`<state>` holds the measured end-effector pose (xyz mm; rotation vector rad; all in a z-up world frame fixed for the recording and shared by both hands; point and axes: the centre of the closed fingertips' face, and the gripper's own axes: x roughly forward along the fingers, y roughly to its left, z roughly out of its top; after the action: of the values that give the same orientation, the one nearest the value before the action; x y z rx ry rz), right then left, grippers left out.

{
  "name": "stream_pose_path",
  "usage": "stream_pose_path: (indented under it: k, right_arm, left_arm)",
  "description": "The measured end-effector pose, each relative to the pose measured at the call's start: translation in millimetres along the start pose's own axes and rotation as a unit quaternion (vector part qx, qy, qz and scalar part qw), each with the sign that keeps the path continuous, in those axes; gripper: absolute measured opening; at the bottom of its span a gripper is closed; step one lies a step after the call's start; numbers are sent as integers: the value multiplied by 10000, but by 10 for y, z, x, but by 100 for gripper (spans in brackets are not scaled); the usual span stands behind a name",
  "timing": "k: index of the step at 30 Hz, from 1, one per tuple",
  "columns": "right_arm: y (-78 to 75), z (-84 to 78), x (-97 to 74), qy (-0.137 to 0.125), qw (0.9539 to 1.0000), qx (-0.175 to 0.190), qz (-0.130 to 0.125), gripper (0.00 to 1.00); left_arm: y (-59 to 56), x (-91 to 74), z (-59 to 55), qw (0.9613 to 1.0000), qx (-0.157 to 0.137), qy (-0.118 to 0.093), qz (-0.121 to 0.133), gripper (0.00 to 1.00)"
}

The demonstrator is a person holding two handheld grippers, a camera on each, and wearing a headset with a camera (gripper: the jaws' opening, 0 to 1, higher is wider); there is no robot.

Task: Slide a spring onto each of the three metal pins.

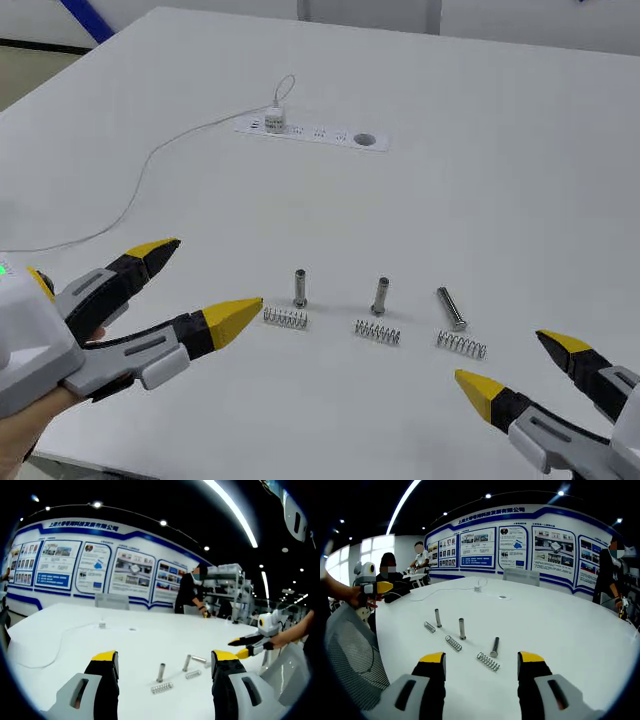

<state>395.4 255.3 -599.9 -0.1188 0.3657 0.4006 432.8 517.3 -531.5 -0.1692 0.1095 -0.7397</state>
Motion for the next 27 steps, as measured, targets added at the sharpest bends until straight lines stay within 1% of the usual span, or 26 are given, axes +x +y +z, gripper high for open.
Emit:
stream_pose_path:
  k: [2, 5, 8, 10, 12, 16, 19, 22, 24, 27]
  right_arm:
    - [-53, -8, 36, 45, 10000, 1, -2, 59]
    - [-133, 25, 91, 72, 10000, -6, -60, 58]
    - [-227, 50, 166, 161, 9997, 81, -144, 58]
    - [-269, 96, 225, 126, 9997, 140, -152, 57]
    - [-302, 119, 285, 158, 9996, 186, -149, 54]
    - [-323, 145, 391, 250, 9995, 157, -89, 53]
    - [-310, 166, 464, 320, 9995, 27, -27, 53]
    - [-340, 148, 571, 472, 9989, -52, 17, 51]
    - [-351, 160, 616, 476, 9989, -43, 25, 50]
    - [-328, 167, 680, 497, 9987, -58, 72, 49]
  left_arm:
    - [27, -4, -21, 10000, -76, 43, 28, 76]
    - [43, -6, -27, 10000, -61, 53, 49, 75]
    - [22, -4, -23, 9999, -120, 35, -8, 72]
    - [22, -2, -38, 9999, -111, 79, -5, 73]
    - [24, -3, -43, 9999, -116, 96, -9, 73]
    - [18, -6, -34, 9999, -133, 81, -19, 72]
    - [9, -5, -63, 9997, -158, 167, -31, 72]
    - [-17, 6, -107, 9995, -136, 270, -84, 72]
    - [-35, 10, -119, 9994, -147, 300, -124, 71]
    - [-59, 15, -128, 9992, -167, 321, -181, 70]
